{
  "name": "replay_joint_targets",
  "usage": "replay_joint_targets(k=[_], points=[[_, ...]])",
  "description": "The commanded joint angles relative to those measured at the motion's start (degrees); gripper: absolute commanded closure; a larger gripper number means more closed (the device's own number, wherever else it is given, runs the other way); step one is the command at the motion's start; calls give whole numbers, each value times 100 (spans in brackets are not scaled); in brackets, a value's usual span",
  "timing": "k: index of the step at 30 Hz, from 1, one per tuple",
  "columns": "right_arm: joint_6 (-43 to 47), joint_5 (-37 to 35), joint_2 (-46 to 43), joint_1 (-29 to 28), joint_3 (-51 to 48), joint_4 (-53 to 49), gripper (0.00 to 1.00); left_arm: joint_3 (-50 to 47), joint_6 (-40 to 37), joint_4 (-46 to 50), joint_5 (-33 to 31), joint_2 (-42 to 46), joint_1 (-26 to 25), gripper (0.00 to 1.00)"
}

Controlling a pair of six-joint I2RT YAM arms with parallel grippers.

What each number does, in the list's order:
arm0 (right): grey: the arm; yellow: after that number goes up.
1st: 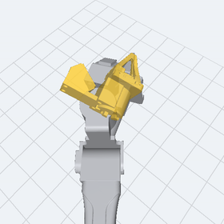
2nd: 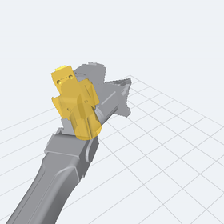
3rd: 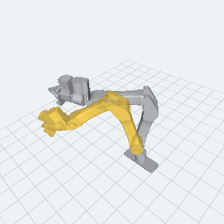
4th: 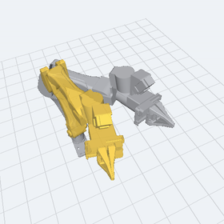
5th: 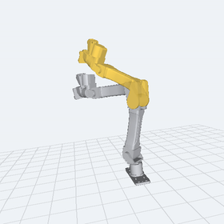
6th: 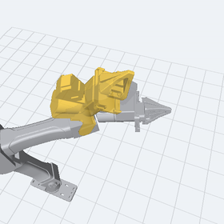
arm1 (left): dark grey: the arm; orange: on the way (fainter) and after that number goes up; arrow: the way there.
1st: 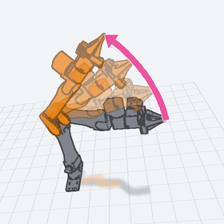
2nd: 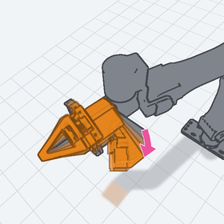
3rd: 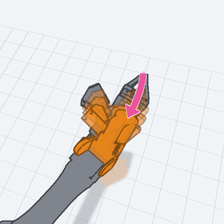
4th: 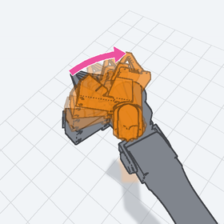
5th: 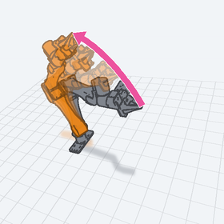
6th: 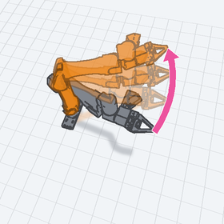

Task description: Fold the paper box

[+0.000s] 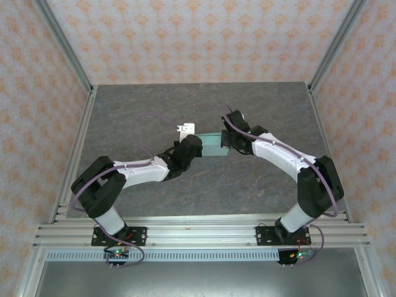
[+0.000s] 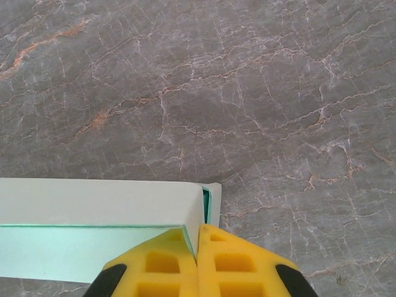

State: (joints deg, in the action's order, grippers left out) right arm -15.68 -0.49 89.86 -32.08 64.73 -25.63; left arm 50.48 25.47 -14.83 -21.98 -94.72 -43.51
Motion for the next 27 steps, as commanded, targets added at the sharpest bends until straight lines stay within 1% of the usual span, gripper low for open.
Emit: replay_joint_targets(k=[1,4,10,16,21,27], points=[[203,-494,-97,113,-346,-149,97,-290,52,1035,-365,-1,50,100],[148,-452,-94,111,-544,59,97,-333,63,1035,-404,24,51,100],[21,-306,-122,26,-1148,817,97,-439,75,917,-441,-40,47,100],[37,-216,-483,17,-1872,1687,96,-574,64,746,-552,-120,-11,100],[169,-148,-715,17,-1844,1692,93,-587,2,737,-654,-158,-39,100],[202,4,-859,17,-1581,1344,86,-557,-50,786,-725,-117,-65,100]])
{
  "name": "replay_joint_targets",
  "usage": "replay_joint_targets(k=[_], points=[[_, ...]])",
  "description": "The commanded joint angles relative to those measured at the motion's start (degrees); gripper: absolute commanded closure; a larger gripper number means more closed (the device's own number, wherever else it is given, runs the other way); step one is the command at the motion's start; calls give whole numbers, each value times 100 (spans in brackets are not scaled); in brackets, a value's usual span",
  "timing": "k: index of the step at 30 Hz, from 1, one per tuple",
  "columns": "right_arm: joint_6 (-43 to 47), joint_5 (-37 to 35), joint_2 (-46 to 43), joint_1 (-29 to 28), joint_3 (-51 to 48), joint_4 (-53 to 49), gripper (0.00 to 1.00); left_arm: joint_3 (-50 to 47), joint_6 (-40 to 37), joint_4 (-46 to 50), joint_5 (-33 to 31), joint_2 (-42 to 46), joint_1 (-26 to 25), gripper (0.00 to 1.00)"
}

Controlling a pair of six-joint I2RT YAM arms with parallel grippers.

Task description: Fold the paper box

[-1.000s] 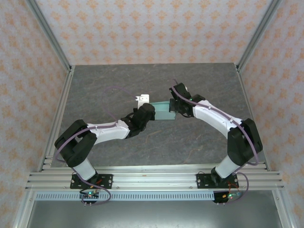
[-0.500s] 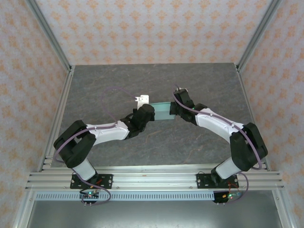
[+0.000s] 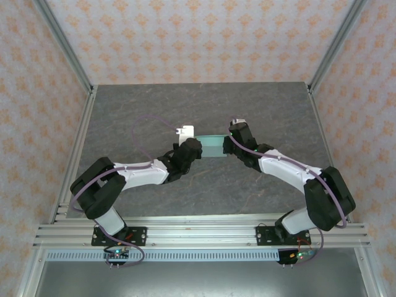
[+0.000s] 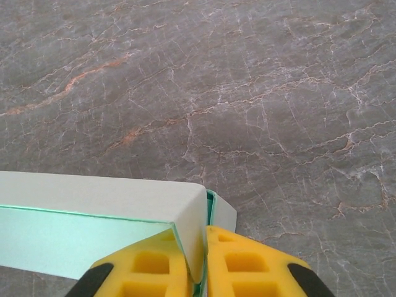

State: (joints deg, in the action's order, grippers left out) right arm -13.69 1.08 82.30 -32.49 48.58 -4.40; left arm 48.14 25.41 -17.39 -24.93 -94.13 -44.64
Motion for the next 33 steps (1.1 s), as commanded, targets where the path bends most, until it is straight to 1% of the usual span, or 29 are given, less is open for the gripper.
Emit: replay_joint_targets(k=[1,14,22,26,29,33], points=[[18,-108,-122,59,70,-813,84,-317,-54,1059,-442,-167,35,100],[111,565,-252,58,315,-1137,60,-119,-36,1314,-563,-159,-25,100],[111,1045,-136,57,424,-1049,56,37,-63,1489,-586,-116,-80,100],[138,1096,-213,59,460,-1091,55,77,-79,1515,-601,-114,-104,100],[206,976,-438,64,583,-1360,53,90,-103,1528,-604,-114,-100,100],[187,1158,-662,190,917,-1705,50,100,-117,1541,-601,-101,-99,100]])
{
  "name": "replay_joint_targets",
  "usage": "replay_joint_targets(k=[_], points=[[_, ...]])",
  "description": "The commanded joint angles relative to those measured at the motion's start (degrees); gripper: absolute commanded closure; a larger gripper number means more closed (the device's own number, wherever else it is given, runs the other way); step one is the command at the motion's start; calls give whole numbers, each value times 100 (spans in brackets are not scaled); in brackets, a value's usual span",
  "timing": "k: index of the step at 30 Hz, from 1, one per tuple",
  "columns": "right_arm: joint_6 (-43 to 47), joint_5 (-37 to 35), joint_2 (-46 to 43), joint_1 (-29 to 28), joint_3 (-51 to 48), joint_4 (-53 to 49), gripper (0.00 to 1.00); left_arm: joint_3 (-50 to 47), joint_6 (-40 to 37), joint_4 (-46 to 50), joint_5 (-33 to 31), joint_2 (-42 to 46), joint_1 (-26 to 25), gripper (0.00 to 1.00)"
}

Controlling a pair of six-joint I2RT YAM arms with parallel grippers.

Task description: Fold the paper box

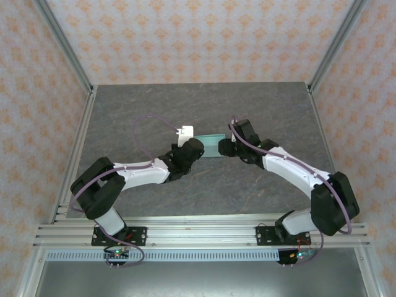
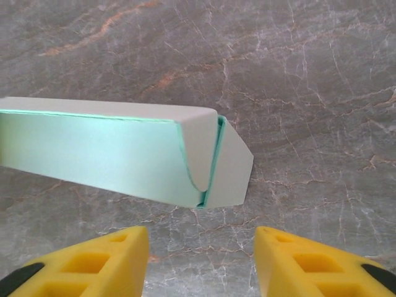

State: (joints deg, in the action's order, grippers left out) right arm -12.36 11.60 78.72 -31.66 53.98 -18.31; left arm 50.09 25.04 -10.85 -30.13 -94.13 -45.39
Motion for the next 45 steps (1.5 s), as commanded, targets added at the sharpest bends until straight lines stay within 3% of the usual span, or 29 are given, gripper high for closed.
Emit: replay_joint_targets(k=[1,7,15,29,45], points=[[5,227,-301,192,492,-384,50,-102,-78,883,-82,-104,-24,100],[-550,896,214,775,1095,-539,47,-67,-78,870,-72,-120,-41,100],[-1087,1160,1035,822,1601,-483,47,-34,-98,884,-106,-117,-49,100],[-1733,1433,975,746,531,445,58,-33,-43,920,-189,-112,-94,100],[-2263,1250,824,558,-494,1294,68,-122,36,940,-204,-39,-153,100]])
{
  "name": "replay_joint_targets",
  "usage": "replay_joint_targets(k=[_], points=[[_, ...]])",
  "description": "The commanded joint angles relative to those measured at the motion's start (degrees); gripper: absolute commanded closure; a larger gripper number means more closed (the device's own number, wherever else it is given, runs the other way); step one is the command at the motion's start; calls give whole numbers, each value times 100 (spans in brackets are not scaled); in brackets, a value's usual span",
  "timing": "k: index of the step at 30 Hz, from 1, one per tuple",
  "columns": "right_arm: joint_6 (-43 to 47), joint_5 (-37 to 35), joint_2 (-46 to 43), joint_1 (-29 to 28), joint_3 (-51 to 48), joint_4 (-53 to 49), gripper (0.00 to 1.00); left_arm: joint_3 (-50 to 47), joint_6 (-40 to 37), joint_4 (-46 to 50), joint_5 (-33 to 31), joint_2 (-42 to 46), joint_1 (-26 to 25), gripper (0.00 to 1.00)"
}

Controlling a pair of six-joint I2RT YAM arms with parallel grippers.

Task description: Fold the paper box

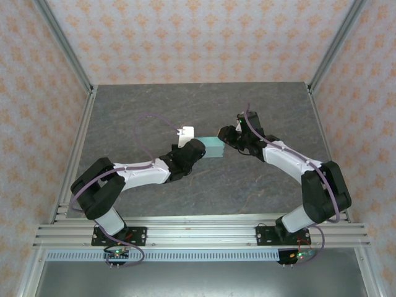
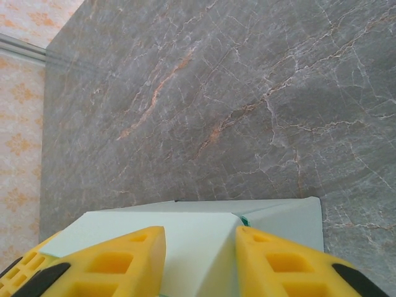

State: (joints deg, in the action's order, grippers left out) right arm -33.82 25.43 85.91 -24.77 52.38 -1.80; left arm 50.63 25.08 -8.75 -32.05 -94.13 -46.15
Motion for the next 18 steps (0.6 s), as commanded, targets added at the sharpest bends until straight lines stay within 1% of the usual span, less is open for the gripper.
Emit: replay_joint_targets(k=[1,8,14,18], points=[[-162,-148,103,-134,-389,-301,68,-193,36,726,-11,-41,-75,100],[-291,-276,78,-186,-716,-63,72,-267,93,705,32,-2,-94,100],[-425,-421,133,-266,-999,118,73,-308,102,663,63,17,-90,98],[-450,-529,150,-316,-1089,176,74,-312,102,685,68,78,-98,95]])
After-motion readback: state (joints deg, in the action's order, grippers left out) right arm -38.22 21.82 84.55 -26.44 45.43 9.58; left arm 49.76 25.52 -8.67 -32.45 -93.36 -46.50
